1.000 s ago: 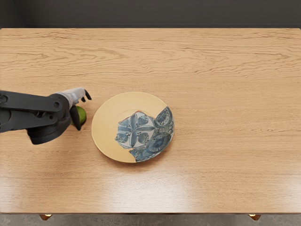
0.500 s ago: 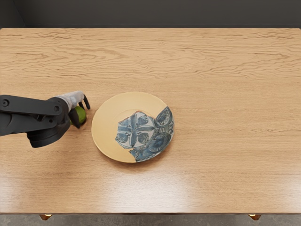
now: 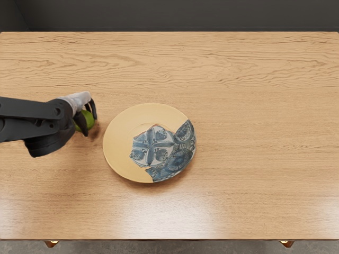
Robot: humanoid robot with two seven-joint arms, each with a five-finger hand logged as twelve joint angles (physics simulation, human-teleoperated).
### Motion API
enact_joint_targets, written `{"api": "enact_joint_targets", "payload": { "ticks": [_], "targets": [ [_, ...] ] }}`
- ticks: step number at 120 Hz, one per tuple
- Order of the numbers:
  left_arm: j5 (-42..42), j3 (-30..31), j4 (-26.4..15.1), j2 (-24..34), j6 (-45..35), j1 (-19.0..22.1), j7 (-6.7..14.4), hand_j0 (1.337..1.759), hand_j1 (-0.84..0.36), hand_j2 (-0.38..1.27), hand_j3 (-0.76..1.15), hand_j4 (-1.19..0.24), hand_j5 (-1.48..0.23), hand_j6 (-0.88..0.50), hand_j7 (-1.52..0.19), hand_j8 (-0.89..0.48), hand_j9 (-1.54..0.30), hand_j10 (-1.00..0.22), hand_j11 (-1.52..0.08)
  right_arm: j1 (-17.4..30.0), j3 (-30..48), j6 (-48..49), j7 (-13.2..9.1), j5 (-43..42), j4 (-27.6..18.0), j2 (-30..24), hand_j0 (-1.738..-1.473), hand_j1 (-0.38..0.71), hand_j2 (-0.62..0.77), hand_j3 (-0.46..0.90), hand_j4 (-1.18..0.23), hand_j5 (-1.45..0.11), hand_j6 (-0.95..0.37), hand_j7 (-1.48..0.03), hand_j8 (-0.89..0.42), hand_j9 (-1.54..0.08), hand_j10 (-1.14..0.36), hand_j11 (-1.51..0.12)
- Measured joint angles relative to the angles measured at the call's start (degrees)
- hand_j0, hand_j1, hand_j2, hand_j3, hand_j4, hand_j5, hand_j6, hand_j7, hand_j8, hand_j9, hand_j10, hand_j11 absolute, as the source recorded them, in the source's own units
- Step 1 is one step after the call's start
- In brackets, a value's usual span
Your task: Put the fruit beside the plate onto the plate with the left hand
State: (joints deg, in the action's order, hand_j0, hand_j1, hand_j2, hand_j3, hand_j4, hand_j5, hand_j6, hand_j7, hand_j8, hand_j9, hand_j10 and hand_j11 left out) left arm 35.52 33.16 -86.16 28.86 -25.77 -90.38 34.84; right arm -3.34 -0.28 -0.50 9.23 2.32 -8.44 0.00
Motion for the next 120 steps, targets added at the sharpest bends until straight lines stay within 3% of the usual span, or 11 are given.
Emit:
{"api": "enact_joint_targets", "payload": {
  "ticks": [17,33,46,90,104,120],
  "targets": [
    [-0.7,-1.3,-3.1,3.2,0.9,-3.9,0.0,1.647,-0.32,0.42,0.0,-0.8,-1.21,-0.26,-1.2,-0.25,-1.18,-0.44,-1.17,0.0,0.0,0.0,0.0,0.0,0.0,0.0,-1.658,-0.32,0.0,0.0,-0.02,-0.03,-0.02,-0.03,-0.02,-0.03,-0.02,-0.03],
    [-3.1,-6.7,-5.9,3.6,2.8,-4.3,-0.1,1.646,-0.32,0.43,0.0,-0.8,-1.25,-0.26,-1.21,-0.22,-1.21,-0.43,-1.19,0.0,0.0,0.0,0.0,0.0,0.0,0.0,-1.658,-0.32,0.0,0.0,-0.02,-0.03,-0.02,-0.03,-0.02,-0.03,-0.02,-0.03],
    [-5.7,-9.8,-7.9,3.3,3.8,-7.3,-0.1,1.646,-0.33,0.44,0.0,-0.79,-1.28,-0.24,-1.21,-0.2,-1.23,-0.42,-1.2,0.0,0.0,0.0,0.0,0.0,0.0,0.0,-1.658,-0.32,0.0,0.0,-0.02,-0.03,-0.02,-0.03,-0.02,-0.03,-0.02,-0.03],
    [-13.2,-15.5,-10.6,-5.7,4.7,-7.0,-0.1,1.644,-0.37,0.52,0.0,-0.79,-1.31,-0.22,-1.21,-0.18,-1.23,-0.41,-1.22,0.0,0.0,0.0,0.0,0.0,0.0,0.0,-1.658,-0.32,0.0,0.0,-0.02,-0.03,-0.02,-0.03,-0.02,-0.03,-0.02,-0.03],
    [-14.0,-15.8,-10.7,-6.9,4.6,-6.6,-0.1,1.644,-0.31,0.43,0.0,-0.79,-1.3,-0.26,-1.21,-0.23,-1.22,-0.45,-1.21,0.0,0.0,0.0,0.0,0.0,0.0,0.0,-1.658,-0.32,0.0,0.0,-0.02,-0.03,-0.02,-0.03,-0.02,-0.03,-0.02,-0.03],
    [-14.2,-15.9,-10.6,-6.8,4.6,-6.5,-0.1,1.644,-0.34,0.51,0.0,-0.8,-1.3,-0.25,-1.2,-0.23,-1.22,-0.46,-1.22,0.0,0.0,0.0,0.0,0.0,0.0,0.0,-1.658,-0.32,0.0,0.0,-0.02,-0.03,-0.02,-0.03,-0.02,-0.03,-0.02,-0.03]
  ]
}}
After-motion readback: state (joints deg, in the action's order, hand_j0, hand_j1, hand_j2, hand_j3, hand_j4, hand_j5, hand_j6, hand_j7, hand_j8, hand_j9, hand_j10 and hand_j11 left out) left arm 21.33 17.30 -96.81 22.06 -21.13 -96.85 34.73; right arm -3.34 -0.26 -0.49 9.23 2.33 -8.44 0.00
